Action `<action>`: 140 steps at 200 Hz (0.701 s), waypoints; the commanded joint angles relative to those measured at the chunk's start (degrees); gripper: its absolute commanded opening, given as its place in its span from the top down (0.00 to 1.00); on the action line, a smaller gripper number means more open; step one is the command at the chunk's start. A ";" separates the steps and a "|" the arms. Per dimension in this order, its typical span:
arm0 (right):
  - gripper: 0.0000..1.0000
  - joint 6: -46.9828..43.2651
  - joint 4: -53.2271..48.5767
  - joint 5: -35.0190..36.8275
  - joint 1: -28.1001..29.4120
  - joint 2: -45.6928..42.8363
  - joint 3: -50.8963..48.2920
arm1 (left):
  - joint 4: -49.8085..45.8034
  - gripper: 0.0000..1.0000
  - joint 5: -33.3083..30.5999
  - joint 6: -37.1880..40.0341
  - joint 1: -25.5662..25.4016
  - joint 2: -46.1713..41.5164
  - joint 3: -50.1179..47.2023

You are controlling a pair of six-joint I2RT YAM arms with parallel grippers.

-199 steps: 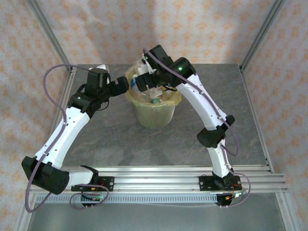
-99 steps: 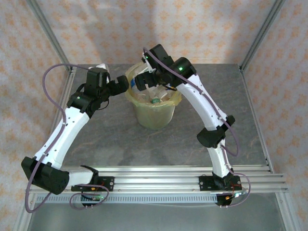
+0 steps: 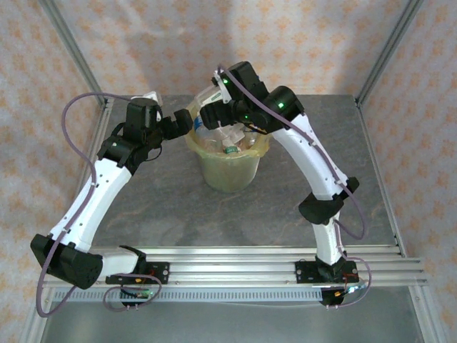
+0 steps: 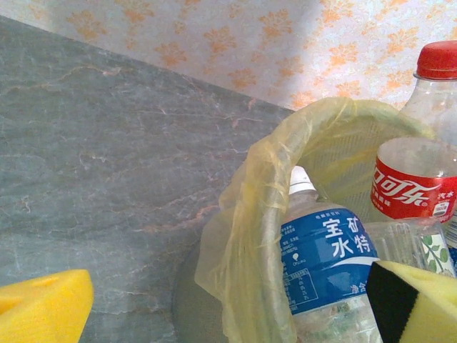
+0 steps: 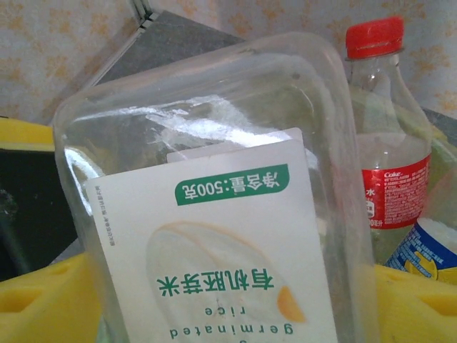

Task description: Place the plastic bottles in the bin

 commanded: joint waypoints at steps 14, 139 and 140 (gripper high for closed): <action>0.14 0.45 -0.69 6.82 0.25 0.01 -0.51 | 1.45 0.00 0.68 -0.63 -0.73 -0.30 2.27; 0.01 4.17 -0.83 13.62 0.25 -0.45 -3.71 | 0.97 0.00 0.51 -0.27 -0.73 0.01 2.27; 0.01 4.18 -0.88 13.52 0.25 -0.48 -3.56 | 0.97 0.00 0.51 -0.31 -0.73 -0.02 2.27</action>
